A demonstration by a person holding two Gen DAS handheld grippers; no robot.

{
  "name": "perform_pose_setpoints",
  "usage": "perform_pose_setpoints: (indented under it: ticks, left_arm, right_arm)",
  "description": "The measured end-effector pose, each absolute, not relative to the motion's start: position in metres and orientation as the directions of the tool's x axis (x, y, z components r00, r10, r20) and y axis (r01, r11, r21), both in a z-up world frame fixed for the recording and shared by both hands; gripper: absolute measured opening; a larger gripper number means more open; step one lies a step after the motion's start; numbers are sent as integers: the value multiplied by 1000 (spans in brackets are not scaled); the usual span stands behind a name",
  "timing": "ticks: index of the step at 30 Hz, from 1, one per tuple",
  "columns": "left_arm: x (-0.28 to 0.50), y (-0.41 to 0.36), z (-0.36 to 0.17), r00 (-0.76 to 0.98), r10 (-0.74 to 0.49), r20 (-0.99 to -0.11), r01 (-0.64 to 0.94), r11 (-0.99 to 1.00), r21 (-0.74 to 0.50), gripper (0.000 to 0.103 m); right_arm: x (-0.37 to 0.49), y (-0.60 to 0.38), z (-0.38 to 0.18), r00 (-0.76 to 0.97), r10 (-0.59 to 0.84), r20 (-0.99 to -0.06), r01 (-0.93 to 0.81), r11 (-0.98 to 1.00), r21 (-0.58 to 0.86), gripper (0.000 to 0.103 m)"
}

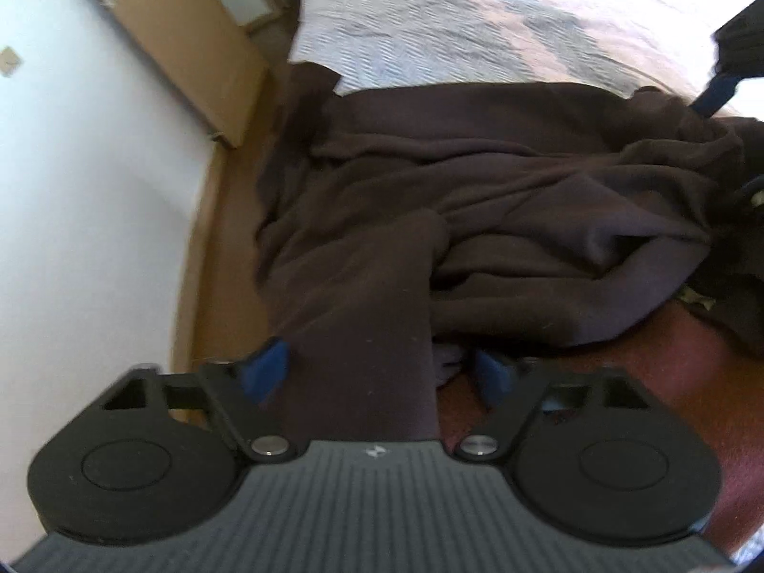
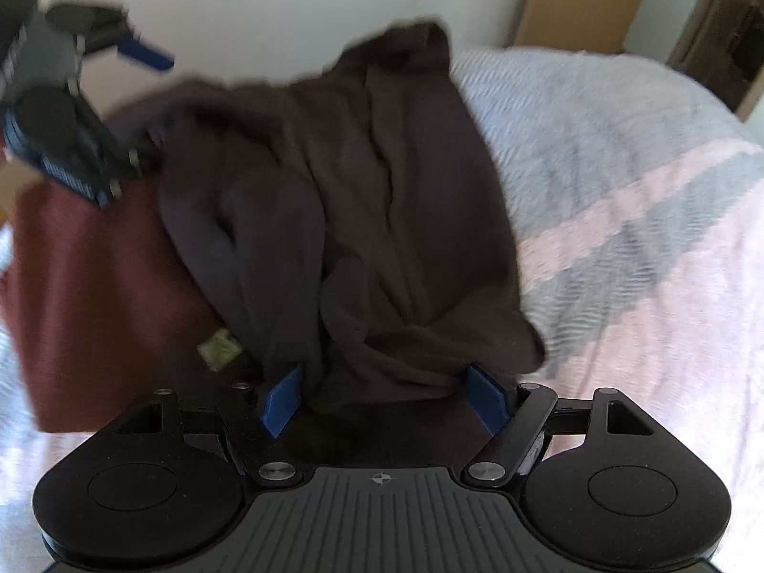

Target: Fold clothes

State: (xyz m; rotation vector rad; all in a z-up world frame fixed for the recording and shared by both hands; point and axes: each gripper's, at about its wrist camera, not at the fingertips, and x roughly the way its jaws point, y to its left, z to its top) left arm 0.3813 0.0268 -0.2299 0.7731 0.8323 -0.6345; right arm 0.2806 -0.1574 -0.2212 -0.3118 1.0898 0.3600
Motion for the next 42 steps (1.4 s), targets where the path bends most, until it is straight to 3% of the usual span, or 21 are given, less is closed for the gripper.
perform_pose_setpoints:
  ticks: [1,2,3,4,7,13,19,26,33,36,42]
  left_arm:
    - [381,27,-229,519,-194,-832,754,562,340,54]
    - [381,26,-228,515,-196,-835,761,553,339,41]
    - [378,26,-223,522,-200,-829,765,540,351,33]
    - [375,24,-217,536,-206,-818,766,525,370,20]
    - [362,21,-191,558,-245,-792,770,508,386,15]
    - [287,-9,-124,559,-379,-738,816,410,407,14]
    - [127,-83,-74,406,-561,-722,911,186,368,14]
    - [-65,-170,-84,93,-619,-780,989,-31,142,14]
    - [-149,-233,-75,-150,-611,-777,969,-248,8,14]
    - [-166,-247,-60,-282,-596,-752,912,-409,-18,14]
    - [-194,-262,-40,-435,-571,-696,820,-571,-44,15]
  right_arm:
    - [283,-158,-227,406,124,-906,-435,898,-72,77]
    - [285,-158,-232,397,118,-910,-436,897,-74,68]
    - [288,-158,-236,390,108,-914,-431,899,-78,50]
    - [291,-160,-237,385,91,-918,-422,902,-88,22]
    - [289,-181,-218,395,121,-911,-383,923,-44,15]
    - [227,-264,-134,554,82,-829,-247,967,-70,13]
    - [97,-364,-69,626,-39,-779,-80,990,-114,13]
    - [-127,-483,-51,578,-190,-794,158,980,-119,13]
    - [-324,-563,-20,460,-372,-806,437,885,-159,13]
    - [-364,-580,14,438,-461,-772,486,844,-227,13]
    - [-320,-597,79,507,-557,-657,466,819,-335,13]
